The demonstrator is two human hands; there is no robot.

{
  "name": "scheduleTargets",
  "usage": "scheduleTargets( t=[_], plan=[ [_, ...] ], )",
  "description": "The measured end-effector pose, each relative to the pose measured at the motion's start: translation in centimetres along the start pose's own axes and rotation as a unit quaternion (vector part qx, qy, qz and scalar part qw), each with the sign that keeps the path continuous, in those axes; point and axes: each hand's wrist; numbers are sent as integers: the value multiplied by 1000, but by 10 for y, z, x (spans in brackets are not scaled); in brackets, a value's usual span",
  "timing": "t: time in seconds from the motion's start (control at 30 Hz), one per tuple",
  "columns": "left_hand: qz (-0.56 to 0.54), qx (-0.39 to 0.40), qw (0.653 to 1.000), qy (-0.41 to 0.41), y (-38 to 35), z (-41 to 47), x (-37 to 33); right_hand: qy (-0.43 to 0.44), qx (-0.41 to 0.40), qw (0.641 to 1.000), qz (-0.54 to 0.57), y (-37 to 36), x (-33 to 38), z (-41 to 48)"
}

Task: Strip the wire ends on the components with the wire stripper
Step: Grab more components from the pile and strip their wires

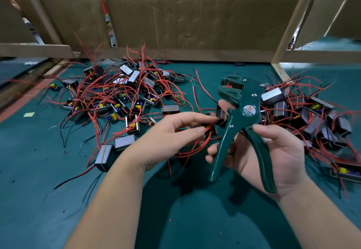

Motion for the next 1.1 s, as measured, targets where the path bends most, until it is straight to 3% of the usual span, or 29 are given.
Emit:
scheduleTargets(
  t=[0.1, 0.2, 0.27, 0.33, 0.37, 0.4, 0.43, 0.5, 0.57, 0.63, 0.7, 0.77, 0.93, 1.1],
  plan=[
    [9, -102, 994, 29, 4, 3, -2, 15, -8, 1000, -10, 0, 2, 0],
    [53, -261, 963, 43, 19, 5, -2, 50, -14, 999, 6, 3, 10, -3],
    [187, -370, 907, 75, 29, 5, 7, 76, -10, 997, 23, 6, 18, -5],
    [352, -452, 810, 129, 32, 3, 13, 103, -11, 994, 41, 9, 24, -6],
    [403, -482, 769, 123, 31, 2, 13, 113, -16, 992, 47, 10, 26, -7],
    [434, -494, 748, 89, 29, 3, 12, 119, -19, 991, 52, 12, 27, -7],
    [455, -476, 751, 42, 26, 5, 12, 120, -19, 991, 60, 13, 28, -6],
    [486, -351, 800, -26, 17, 11, 13, 120, -7, 989, 88, 15, 27, -5],
    [490, -194, 849, -32, 4, 16, 18, 120, -10, 988, 97, 16, 23, -3],
    [506, -105, 856, 0, -4, 18, 26, 112, -35, 990, 84, 16, 16, 2],
    [527, -119, 841, 33, -4, 17, 29, 88, -60, 992, 67, 15, 9, 10],
    [540, -182, 819, 67, 2, 15, 28, 55, -71, 994, 66, 14, 3, 17],
    [515, -290, 786, 181, 9, 14, 24, 18, -36, 999, 0, 18, -2, 18],
    [473, -386, 784, 114, 9, 9, 15, -31, -25, 999, -7, 20, -13, 21]
  ],
)
Point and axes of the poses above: each hand's wrist, its own z-axis towards the middle knuckle, its own y-axis out of the back of the hand, x = y × z, and after that the axes turned 5 degrees about z, right-handed
